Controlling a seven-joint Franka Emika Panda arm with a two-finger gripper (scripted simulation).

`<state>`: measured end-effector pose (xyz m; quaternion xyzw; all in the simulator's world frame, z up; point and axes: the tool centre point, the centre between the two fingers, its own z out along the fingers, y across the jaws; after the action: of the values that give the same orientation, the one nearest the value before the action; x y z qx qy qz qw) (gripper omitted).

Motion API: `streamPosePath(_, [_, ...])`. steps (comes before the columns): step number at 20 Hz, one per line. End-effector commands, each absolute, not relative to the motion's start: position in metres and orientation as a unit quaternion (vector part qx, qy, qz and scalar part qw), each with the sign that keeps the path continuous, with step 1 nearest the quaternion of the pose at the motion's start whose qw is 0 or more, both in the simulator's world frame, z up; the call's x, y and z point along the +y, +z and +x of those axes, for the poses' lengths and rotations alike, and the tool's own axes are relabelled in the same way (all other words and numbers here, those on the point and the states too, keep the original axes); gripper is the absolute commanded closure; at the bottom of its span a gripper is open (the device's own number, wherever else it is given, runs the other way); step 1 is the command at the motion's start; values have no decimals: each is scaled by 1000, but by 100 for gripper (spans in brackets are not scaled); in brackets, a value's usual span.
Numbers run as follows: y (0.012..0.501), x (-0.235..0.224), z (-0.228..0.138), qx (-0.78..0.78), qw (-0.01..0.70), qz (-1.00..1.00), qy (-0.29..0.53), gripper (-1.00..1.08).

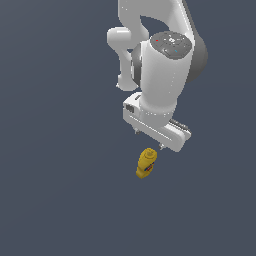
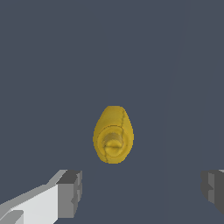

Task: Pick up the object and move it to a goal position.

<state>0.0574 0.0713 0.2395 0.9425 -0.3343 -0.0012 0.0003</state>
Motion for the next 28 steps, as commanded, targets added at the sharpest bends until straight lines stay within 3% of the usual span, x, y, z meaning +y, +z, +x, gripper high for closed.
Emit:
streamPosePath(1, [234,74,64,-356,0,934,-1,-92])
streamPosePath(17, [218,79,75,-398,0,918,0,-92])
streamPosePath(28, [174,79,74,-399,0,917,0,-92])
